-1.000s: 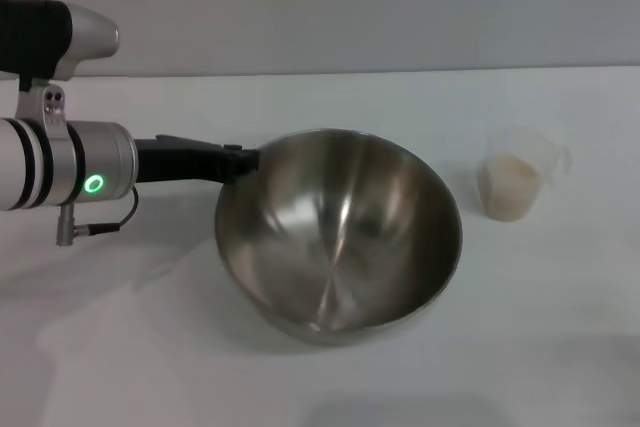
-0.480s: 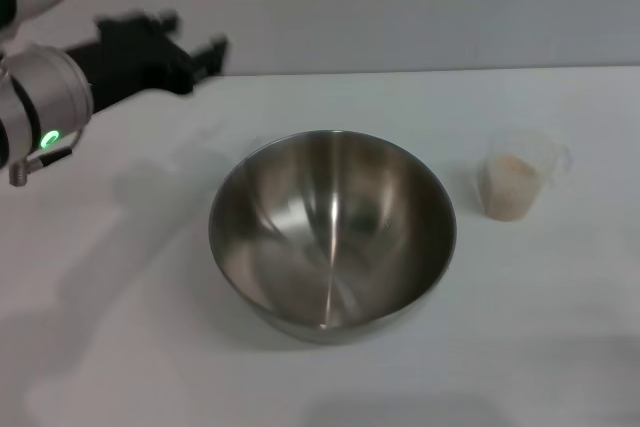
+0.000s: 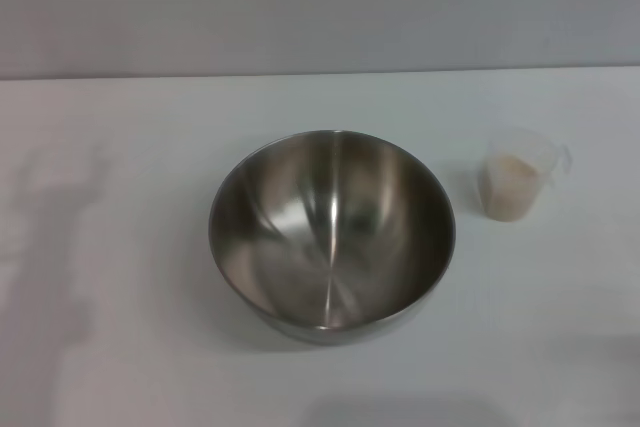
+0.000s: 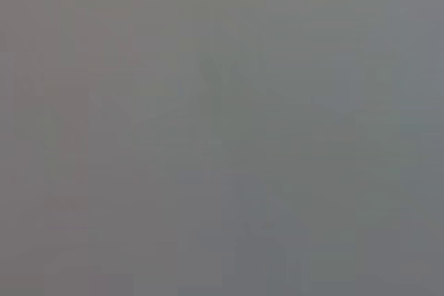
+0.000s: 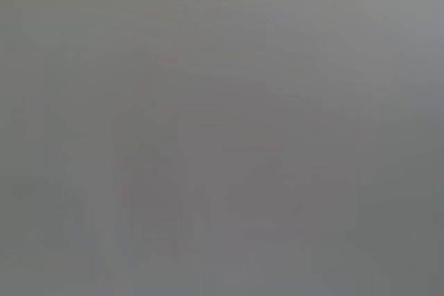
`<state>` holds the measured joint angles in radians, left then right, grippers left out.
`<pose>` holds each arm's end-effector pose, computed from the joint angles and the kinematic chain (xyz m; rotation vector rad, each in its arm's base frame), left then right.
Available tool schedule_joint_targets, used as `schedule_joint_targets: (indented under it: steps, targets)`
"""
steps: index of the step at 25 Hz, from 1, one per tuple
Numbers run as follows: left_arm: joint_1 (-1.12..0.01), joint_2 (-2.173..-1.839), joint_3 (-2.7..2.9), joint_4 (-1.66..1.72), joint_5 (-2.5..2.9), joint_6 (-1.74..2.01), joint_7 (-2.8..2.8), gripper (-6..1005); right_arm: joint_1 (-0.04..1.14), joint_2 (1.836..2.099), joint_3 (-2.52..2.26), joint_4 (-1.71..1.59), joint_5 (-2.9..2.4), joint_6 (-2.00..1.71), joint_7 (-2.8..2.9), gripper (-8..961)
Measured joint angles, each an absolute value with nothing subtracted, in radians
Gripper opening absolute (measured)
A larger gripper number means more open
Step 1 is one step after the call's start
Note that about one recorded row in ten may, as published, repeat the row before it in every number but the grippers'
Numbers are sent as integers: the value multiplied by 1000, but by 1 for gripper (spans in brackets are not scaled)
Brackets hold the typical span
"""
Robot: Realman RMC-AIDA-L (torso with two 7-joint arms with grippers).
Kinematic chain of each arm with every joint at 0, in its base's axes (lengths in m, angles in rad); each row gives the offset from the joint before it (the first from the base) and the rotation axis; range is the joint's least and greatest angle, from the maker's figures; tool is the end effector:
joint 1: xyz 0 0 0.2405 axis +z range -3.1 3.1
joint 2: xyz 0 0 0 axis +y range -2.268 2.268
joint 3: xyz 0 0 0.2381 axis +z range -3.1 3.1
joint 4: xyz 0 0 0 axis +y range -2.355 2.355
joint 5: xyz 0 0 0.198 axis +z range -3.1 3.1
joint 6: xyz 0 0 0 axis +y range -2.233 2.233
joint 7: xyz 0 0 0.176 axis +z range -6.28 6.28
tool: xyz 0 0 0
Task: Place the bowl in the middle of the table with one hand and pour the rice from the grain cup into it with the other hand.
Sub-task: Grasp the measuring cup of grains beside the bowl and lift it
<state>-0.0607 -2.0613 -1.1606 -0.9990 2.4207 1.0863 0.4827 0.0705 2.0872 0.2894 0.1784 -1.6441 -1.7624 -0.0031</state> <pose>-0.2256 0.3293 0.0814 -1.2225 -0.2020 -0.6907 0.3371 0.2013 0.0522 -1.2384 0.3384 0.6792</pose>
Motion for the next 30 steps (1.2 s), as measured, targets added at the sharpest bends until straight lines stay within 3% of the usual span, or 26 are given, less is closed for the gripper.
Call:
schedule_joint_targets:
  steps: [3, 9, 20, 30]
  targets:
    - [-96, -2065, -1235, -714, 2484, 1258, 186, 816, 88, 2084, 281, 168, -1644, -1692, -3, 825]
    - [-193, -2073, -1245, -295, 2484, 1477, 60, 817, 151, 2083, 272, 151, -1644, -1539, -3, 825]
    - [-144, -2075, -1222, -282, 2490, 1522, 58, 818, 307, 2082, 265, 139, -1644, -1233, 8, 825]
    - [-150, -2077, -1207, -282, 2490, 1528, 60, 817, 379, 2082, 251, 146, -1644, -1140, 9, 826]
